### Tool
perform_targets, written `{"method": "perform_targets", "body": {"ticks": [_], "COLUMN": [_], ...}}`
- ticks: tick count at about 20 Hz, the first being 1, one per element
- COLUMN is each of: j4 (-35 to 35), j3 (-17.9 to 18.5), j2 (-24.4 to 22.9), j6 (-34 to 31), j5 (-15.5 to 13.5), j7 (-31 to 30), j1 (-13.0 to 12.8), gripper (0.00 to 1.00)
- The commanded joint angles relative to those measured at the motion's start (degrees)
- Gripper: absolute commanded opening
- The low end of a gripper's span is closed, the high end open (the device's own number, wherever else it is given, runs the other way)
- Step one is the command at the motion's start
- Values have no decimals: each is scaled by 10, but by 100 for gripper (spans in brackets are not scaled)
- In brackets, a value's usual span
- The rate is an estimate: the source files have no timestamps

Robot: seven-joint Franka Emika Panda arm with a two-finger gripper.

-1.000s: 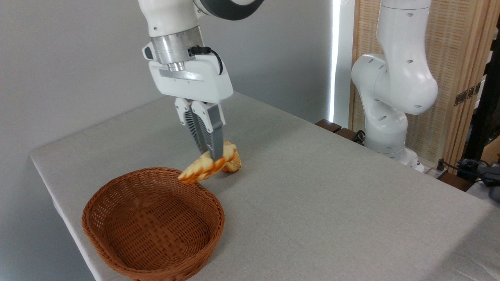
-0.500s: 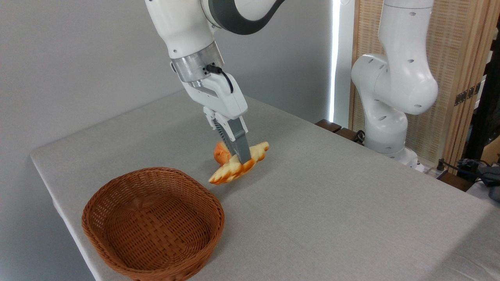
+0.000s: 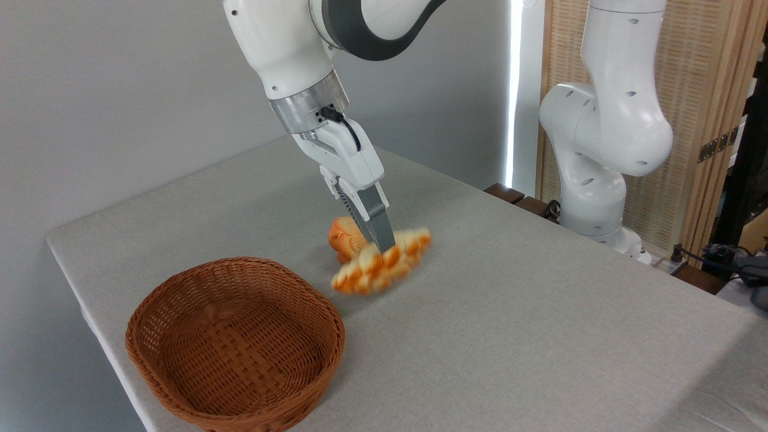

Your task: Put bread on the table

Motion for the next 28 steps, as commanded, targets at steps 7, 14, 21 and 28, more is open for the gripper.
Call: {"method": "perform_targets", "body": {"ticks": [7,14,21,28], "j4": [-4,56,95,106], "j3": [0,1,6,17], "j2": [-13,-14,-10,-9], "j6": [-8,-5,38,106], "j5": [-8,-30,-56,-57], "j7": [11,1,-10,-83], "j1": [-14,-14,-14,-7], "gripper": [100,100,100,100]}}
